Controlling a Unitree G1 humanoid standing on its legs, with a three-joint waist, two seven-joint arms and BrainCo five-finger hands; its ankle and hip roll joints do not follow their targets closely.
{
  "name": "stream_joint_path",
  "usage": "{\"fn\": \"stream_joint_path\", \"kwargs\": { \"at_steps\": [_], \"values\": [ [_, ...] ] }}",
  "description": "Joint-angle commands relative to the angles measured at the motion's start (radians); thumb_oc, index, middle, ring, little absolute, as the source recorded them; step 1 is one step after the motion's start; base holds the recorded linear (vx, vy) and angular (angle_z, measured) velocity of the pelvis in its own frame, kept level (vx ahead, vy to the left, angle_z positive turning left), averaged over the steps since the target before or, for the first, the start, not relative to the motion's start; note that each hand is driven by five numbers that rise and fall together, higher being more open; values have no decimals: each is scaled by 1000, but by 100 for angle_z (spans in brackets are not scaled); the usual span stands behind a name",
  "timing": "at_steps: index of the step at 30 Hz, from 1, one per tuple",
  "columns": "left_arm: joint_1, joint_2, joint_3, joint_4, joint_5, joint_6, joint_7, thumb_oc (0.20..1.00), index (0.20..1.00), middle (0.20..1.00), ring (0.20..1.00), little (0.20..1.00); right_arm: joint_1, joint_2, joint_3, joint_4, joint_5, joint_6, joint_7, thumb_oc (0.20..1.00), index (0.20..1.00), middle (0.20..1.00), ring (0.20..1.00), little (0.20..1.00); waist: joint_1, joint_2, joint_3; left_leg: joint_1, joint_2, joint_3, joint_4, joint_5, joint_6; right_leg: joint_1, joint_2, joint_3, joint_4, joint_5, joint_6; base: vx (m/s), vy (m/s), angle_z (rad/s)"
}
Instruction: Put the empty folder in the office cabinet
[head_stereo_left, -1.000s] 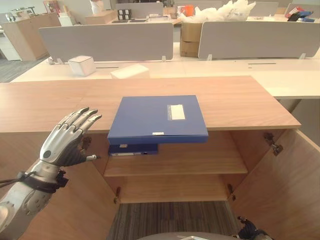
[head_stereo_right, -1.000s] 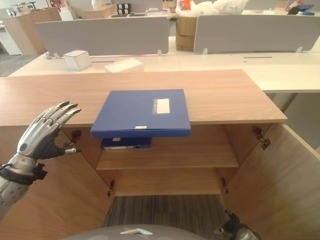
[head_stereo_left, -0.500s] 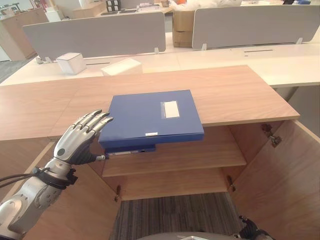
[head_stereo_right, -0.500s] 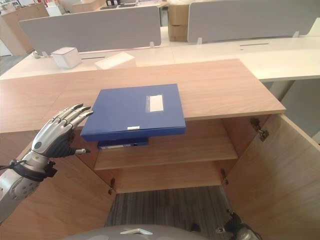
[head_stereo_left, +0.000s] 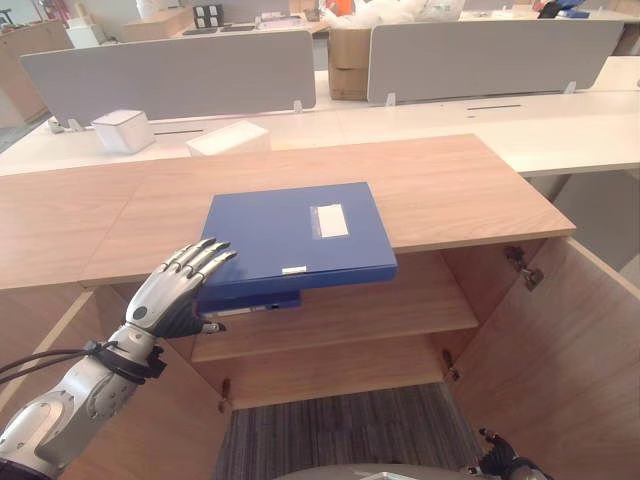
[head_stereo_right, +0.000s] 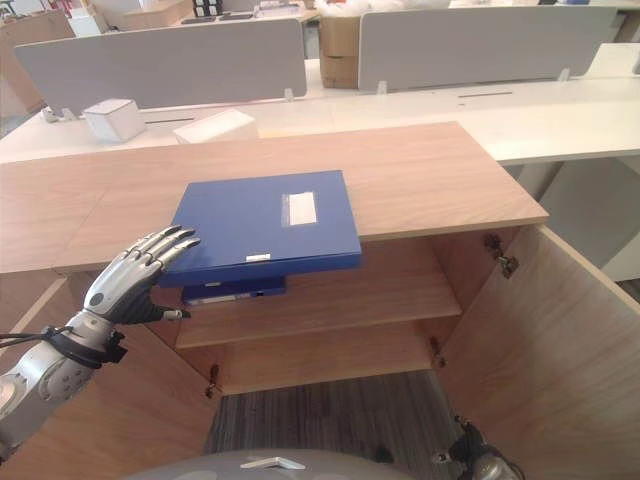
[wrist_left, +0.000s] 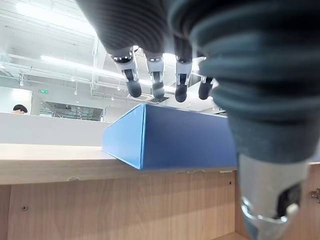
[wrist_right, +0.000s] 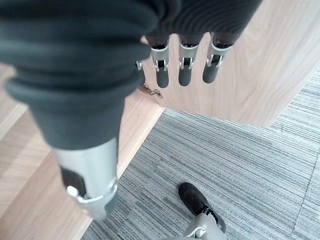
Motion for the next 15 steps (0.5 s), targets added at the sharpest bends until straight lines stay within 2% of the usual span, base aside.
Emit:
{"fn": "stream_joint_path", "kwargs": {
  "at_steps": [1, 8, 15],
  "values": [
    [-99, 33, -23, 31, 16, 7, 33, 1000, 1000, 1000, 1000, 1000, -75, -4, 29, 20, 46, -25, -33, 1000, 1000, 1000, 1000, 1000, -20, -52, -19, -57, 51, -45, 0, 11, -13, 57, -110, 9, 3, -47, 90, 0, 0, 0],
    [-162, 11, -80, 116, 57, 27, 75, 1000, 1000, 1000, 1000, 1000, -78, -1, 39, 21, 45, -27, -36, 1000, 1000, 1000, 1000, 1000, -25, -56, -20, -56, 50, -42, 0, 8, -13, 58, -109, 12, 3, -48, 89, 0, 0, 0],
    [-287, -36, -208, 271, 142, 70, 131, 1000, 1000, 1000, 1000, 1000, -77, -4, 60, 14, 44, -29, -38, 1000, 1000, 1000, 1000, 1000, -45, -64, -25, -47, 48, -36, 0, 1, -11, 58, -109, 20, 3, -48, 89, 0, 0, 0]
  ]
}}
